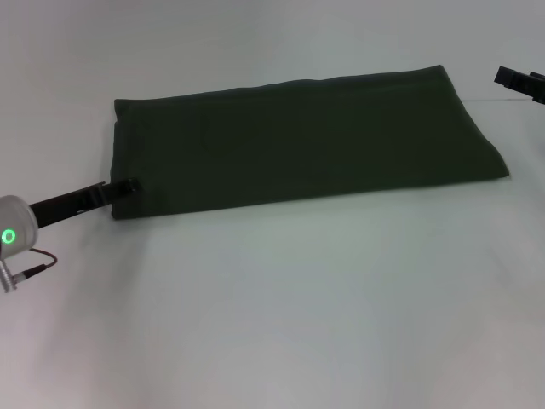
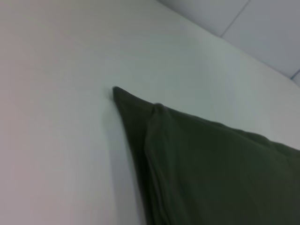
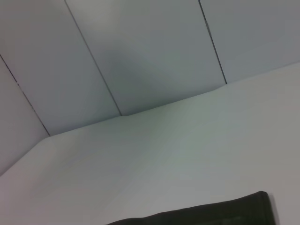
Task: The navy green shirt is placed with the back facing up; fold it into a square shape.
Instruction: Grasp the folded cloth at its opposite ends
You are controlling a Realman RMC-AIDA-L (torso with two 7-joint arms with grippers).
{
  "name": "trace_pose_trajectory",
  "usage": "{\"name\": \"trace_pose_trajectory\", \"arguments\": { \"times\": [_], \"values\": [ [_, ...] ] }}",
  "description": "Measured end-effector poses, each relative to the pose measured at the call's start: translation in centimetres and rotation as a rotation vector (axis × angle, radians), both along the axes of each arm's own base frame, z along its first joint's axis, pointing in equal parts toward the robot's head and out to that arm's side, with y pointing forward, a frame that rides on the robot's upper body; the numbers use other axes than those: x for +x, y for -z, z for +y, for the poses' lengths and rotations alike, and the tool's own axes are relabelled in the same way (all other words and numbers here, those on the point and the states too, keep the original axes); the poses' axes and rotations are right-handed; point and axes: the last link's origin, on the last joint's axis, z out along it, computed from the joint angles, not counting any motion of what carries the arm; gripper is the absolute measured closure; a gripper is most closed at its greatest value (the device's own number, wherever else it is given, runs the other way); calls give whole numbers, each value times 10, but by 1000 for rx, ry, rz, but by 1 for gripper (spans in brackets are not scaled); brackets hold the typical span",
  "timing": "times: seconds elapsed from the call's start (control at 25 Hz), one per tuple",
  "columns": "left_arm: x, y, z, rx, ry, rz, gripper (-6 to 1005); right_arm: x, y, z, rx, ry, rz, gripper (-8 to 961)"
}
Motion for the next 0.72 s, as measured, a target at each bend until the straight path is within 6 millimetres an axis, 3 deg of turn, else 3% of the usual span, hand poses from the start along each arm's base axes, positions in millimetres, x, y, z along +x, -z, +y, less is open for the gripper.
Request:
{"name": "trace_pose_trajectory", "arguments": {
  "times": [0.72],
  "values": [
    [3,15,2,-36,-3,22,202,0,2,0,-2,0,1,225]
  ]
}}
